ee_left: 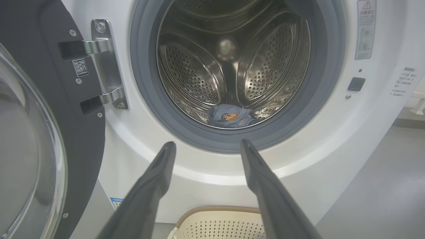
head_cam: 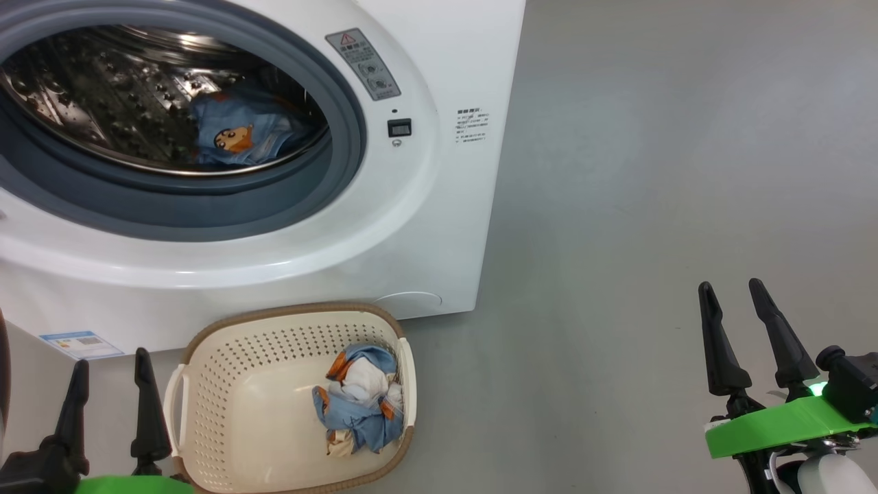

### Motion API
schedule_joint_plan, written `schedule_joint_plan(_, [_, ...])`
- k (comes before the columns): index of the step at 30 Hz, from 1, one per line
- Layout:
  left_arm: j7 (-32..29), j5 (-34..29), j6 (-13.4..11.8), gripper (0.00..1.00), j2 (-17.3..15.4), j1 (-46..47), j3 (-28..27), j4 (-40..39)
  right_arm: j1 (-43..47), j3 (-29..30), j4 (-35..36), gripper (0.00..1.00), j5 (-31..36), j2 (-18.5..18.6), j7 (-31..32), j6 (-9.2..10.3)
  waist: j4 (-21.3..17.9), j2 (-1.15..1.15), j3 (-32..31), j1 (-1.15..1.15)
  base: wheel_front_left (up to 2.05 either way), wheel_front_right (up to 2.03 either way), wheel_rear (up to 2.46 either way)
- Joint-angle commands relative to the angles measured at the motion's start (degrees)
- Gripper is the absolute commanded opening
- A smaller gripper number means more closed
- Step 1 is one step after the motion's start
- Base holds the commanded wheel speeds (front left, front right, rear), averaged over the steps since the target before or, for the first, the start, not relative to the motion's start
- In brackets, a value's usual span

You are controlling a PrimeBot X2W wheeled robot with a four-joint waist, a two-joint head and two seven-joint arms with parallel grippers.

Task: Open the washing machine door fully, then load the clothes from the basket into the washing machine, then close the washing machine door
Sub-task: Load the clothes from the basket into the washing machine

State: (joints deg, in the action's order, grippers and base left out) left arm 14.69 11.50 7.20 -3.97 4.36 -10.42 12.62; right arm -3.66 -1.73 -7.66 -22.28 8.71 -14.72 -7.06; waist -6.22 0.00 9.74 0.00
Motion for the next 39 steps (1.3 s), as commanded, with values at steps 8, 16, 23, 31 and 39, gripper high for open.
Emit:
schedule_joint_plan(8, [0.3,0.4,0.3,1.0,-0.5,0.1,-0.2,1.1,-0.2,-1.4,2.0,1.0,-1.2,0.7,-0.3,-0.43,-0.9,0.0,0.7,0.0,0.0,0.0,0.0])
schedule_joint_plan(16, [0.3,2.9,0.3,1.0,-1.1,3.6,3.5,7.7,-1.7,-1.5,2.8,1.0,-1.1,-0.5,-0.3,-0.43,-1.9,0.0,5.4,0.0,0.0,0.0,0.0])
schedule_joint_plan(23, [0.3,7.5,0.3,1.0,-4.5,11.4,11.8,18.4,-5.1,-1.7,3.6,1.0,-1.0,-2.2,-0.3,-0.43,-3.8,0.0,13.8,0.0,0.0,0.0,0.0])
schedule_joint_plan(31, [0.3,10.3,0.3,1.0,-7.9,23.3,20.2,29.6,-9.9,-2.6,4.3,1.0,-0.9,-3.9,-0.3,-0.43,-5.6,0.0,23.1,0.0,0.0,0.0,0.0])
schedule_joint_plan(39, [0.3,14.3,0.3,1.0,-10.3,32.5,27.4,41.1,-13.1,-3.5,5.3,1.0,-0.8,-5.0,-0.3,-0.43,-7.3,0.0,28.8,0.0,0.0,0.0,0.0])
